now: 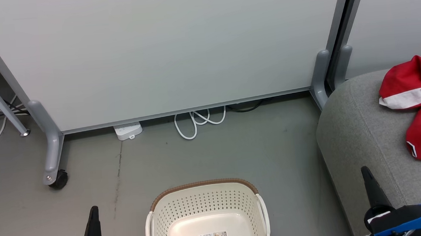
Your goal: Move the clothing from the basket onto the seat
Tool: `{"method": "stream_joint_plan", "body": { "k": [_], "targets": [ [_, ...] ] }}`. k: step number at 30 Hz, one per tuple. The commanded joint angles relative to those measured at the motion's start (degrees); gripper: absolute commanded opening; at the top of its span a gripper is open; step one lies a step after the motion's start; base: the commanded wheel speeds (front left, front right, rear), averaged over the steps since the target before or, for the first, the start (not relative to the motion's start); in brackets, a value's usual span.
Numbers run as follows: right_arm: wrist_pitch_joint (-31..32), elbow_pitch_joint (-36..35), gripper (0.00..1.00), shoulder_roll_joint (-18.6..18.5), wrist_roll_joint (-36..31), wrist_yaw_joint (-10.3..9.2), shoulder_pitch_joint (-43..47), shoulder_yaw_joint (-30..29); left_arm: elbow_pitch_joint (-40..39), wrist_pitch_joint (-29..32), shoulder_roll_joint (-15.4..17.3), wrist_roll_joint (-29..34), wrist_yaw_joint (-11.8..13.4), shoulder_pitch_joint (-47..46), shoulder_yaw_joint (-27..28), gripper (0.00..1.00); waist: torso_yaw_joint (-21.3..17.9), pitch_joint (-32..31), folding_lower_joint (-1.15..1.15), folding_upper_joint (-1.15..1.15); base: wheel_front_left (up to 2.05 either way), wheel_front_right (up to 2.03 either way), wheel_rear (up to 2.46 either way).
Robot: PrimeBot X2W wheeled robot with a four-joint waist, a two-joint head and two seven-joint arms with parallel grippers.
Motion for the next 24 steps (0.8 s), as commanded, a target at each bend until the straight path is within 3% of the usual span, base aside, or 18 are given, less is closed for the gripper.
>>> {"method": "stream_joint_plan", "body": {
  "k": [1, 24],
  "targets": [
    [0.1, -0.3, 0.0, 0.05, 1.63, -0.03, -1.57, -0.19, -0.96, 0.29, 0.3, -1.34, -0.15, -1.4, 0.62, 0.0, -0.02, 0.01, 0.0, 0.0, 0.0, 0.0, 0.0],
    [1.12, 1.51, 0.0, 0.23, 17.03, -0.05, -3.46, -0.71, -2.84, 3.98, 0.4, -13.99, -0.21, -2.17, 2.7, 0.0, -0.6, 0.22, 0.0, 0.0, 0.0, 0.0, 0.0]
  ]
}}
